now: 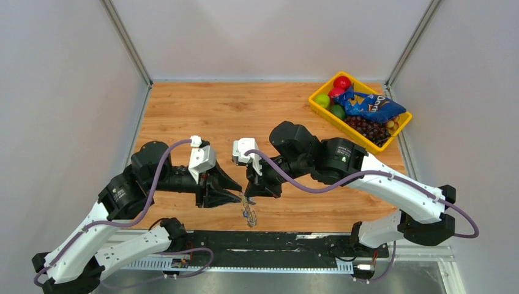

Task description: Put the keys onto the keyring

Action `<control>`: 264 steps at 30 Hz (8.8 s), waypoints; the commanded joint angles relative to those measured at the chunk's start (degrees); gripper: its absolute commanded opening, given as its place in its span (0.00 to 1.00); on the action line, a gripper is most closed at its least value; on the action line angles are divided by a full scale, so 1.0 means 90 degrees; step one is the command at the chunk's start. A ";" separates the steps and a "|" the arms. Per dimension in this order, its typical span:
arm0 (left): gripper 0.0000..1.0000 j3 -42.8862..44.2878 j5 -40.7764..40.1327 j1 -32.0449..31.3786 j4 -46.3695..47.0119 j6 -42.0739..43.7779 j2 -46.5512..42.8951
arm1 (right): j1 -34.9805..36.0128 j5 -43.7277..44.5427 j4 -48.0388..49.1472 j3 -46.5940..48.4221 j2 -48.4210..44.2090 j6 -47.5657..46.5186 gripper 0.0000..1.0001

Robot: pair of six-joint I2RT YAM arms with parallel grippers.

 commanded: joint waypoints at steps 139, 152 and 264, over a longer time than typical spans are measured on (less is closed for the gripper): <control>0.00 -0.2183 -0.1961 0.0003 0.7639 -0.2261 -0.1244 | 0.0030 -0.0046 0.4306 -0.1111 -0.1054 0.1110 0.09; 0.00 -0.2192 -0.2035 0.0000 0.7635 -0.2271 -0.1271 | 0.0030 0.0472 0.4008 -0.0851 -0.1718 0.0566 0.18; 0.17 -0.2107 -0.2068 -0.0001 0.6805 -0.2231 -0.1550 | 0.0030 0.0557 0.4090 -0.0468 -0.0967 0.0717 0.00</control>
